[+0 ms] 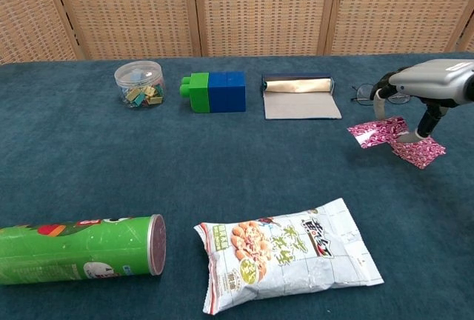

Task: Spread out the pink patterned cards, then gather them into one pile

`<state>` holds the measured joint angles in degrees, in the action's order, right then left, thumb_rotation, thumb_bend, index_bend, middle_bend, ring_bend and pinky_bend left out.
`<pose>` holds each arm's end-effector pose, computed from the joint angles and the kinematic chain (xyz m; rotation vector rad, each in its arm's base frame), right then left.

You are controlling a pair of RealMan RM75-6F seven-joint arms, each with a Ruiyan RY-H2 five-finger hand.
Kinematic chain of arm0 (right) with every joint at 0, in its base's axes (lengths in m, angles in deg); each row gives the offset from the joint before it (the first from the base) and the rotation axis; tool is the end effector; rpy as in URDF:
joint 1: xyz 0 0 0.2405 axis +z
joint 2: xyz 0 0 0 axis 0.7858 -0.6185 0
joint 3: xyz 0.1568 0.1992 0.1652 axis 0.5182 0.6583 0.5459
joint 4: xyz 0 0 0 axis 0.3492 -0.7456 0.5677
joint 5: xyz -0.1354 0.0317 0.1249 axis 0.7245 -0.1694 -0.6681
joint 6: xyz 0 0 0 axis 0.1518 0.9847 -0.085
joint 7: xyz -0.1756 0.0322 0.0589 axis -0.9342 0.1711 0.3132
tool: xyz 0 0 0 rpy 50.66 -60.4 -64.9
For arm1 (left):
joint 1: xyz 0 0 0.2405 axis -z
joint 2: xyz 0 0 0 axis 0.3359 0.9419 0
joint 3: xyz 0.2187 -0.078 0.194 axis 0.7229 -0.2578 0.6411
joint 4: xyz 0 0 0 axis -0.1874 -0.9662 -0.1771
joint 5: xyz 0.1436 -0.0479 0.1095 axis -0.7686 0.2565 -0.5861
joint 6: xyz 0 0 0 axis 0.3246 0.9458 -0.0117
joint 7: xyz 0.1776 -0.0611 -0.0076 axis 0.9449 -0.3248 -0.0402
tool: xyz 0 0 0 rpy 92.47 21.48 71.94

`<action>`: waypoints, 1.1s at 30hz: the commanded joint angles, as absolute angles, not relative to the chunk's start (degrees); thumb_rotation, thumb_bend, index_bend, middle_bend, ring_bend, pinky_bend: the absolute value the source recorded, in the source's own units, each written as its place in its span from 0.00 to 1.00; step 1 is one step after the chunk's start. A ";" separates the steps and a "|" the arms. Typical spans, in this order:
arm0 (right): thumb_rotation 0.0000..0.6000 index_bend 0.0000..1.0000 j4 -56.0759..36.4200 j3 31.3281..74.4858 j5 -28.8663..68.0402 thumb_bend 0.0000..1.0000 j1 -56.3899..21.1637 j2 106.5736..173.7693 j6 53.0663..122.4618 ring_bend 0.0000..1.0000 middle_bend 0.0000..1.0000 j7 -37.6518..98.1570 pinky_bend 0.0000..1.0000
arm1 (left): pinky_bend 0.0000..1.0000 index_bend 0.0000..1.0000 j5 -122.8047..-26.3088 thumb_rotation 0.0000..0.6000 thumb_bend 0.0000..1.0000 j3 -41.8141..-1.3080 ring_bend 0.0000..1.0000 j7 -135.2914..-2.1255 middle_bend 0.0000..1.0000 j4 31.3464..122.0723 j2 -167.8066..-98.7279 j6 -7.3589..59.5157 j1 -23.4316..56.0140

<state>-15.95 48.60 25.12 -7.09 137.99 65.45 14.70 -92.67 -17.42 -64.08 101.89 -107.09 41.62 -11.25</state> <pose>-0.2558 -0.4575 0.0429 1.9406 -0.7597 0.5495 -0.3388 0.2491 0.2325 -1.3974 -0.8769 -0.7739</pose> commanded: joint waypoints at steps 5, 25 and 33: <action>1.00 0.51 -19.93 47.80 26.19 0.33 -7.87 138.49 64.81 0.00 0.16 17.63 0.00 | 0.00 0.00 -92.69 1.00 0.03 -17.31 0.00 -63.89 0.00 102.25 -106.94 42.06 -11.57; 1.00 0.45 -34.58 45.52 32.38 0.26 -8.51 143.35 62.36 0.00 0.13 28.73 0.00 | 0.00 0.00 -92.13 1.00 0.03 -17.27 0.00 -62.64 0.00 103.23 -106.93 42.47 -12.01; 1.00 0.39 -36.81 45.33 33.82 0.24 -8.29 144.04 61.76 0.00 0.11 31.18 0.00 | 0.00 0.00 -92.08 1.00 0.03 -17.29 0.00 -62.17 0.00 103.76 -106.78 42.70 -12.13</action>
